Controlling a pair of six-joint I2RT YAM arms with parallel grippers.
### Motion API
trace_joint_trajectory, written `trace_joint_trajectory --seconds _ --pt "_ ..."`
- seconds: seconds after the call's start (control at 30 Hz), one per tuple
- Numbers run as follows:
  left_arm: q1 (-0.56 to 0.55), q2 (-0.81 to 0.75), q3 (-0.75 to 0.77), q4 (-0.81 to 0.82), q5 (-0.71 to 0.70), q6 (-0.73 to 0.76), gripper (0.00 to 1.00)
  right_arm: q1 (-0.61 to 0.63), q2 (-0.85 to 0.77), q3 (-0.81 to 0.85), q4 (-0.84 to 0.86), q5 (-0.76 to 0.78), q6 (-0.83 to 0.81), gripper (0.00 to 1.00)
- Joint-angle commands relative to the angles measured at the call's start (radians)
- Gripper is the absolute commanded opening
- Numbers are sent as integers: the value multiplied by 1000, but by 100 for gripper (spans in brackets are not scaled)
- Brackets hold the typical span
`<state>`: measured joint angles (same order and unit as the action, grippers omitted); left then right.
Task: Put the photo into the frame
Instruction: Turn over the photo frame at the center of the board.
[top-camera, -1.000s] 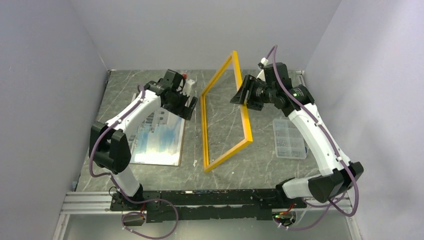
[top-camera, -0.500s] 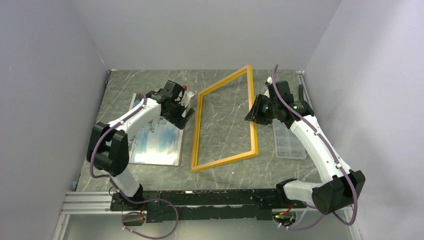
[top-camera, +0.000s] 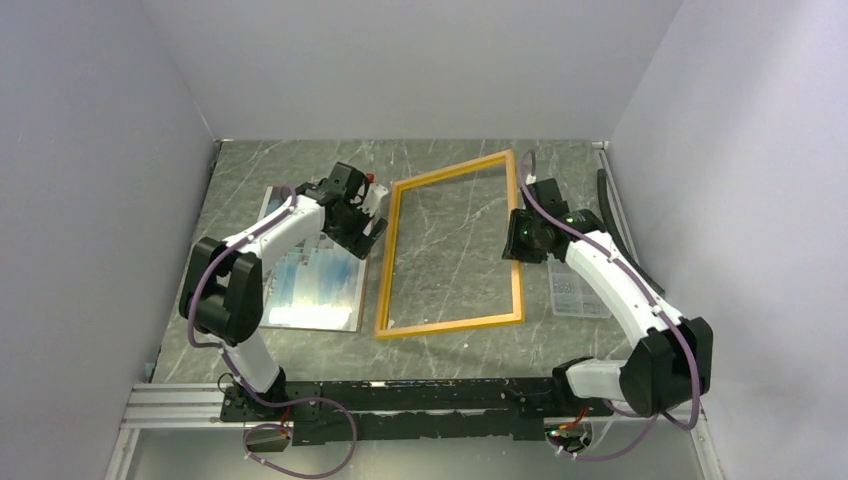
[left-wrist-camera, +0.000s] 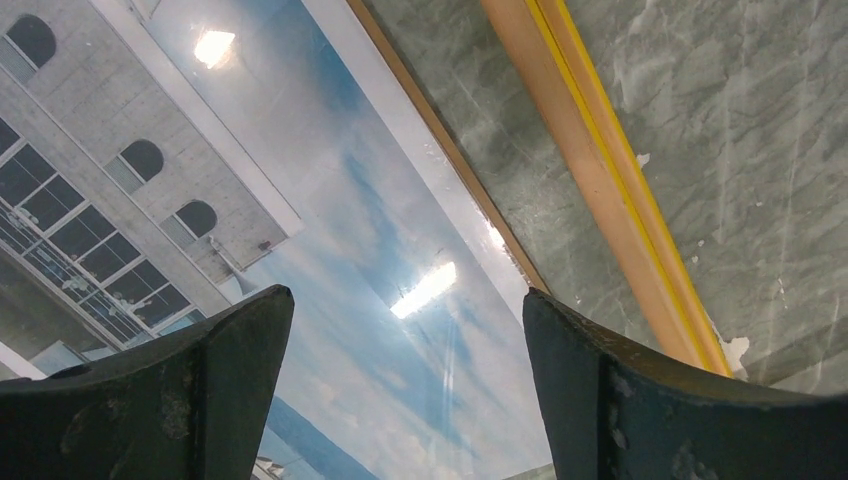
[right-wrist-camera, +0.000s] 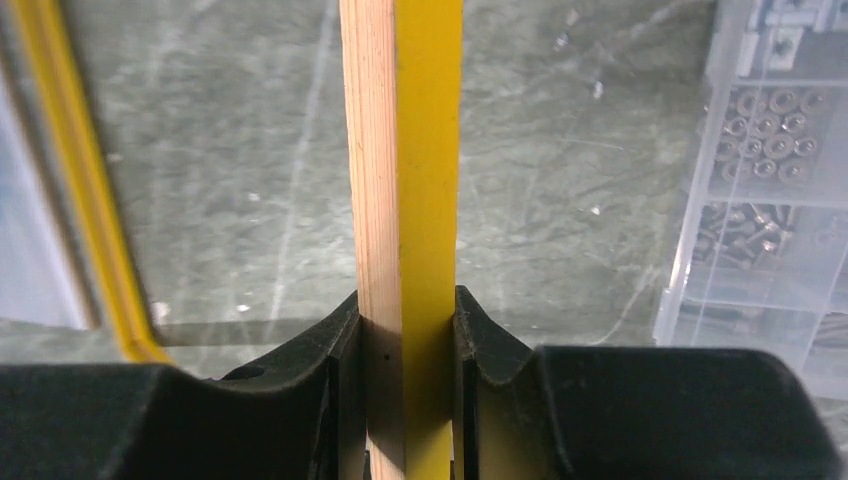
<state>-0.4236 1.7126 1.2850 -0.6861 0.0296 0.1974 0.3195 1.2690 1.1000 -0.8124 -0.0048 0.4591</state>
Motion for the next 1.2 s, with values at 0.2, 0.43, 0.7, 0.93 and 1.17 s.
trace_joint_trajectory --seconds 0.2,0.43,0.7,0.93,1.17 --pt "57 -85 44 -19 47 11 91 5 73 -129 59 230 -23 19" --pt "83 -94 55 -39 53 16 91 12 140 -156 86 281 -15 19" --pt "108 -131 66 -52 69 15 91 16 241 -185 136 323 20 25" --pt "143 -152 80 -72 93 22 91 19 294 -205 181 326 35 37" --pt "189 -170 105 -106 127 23 91 20 307 -199 185 342 55 57"
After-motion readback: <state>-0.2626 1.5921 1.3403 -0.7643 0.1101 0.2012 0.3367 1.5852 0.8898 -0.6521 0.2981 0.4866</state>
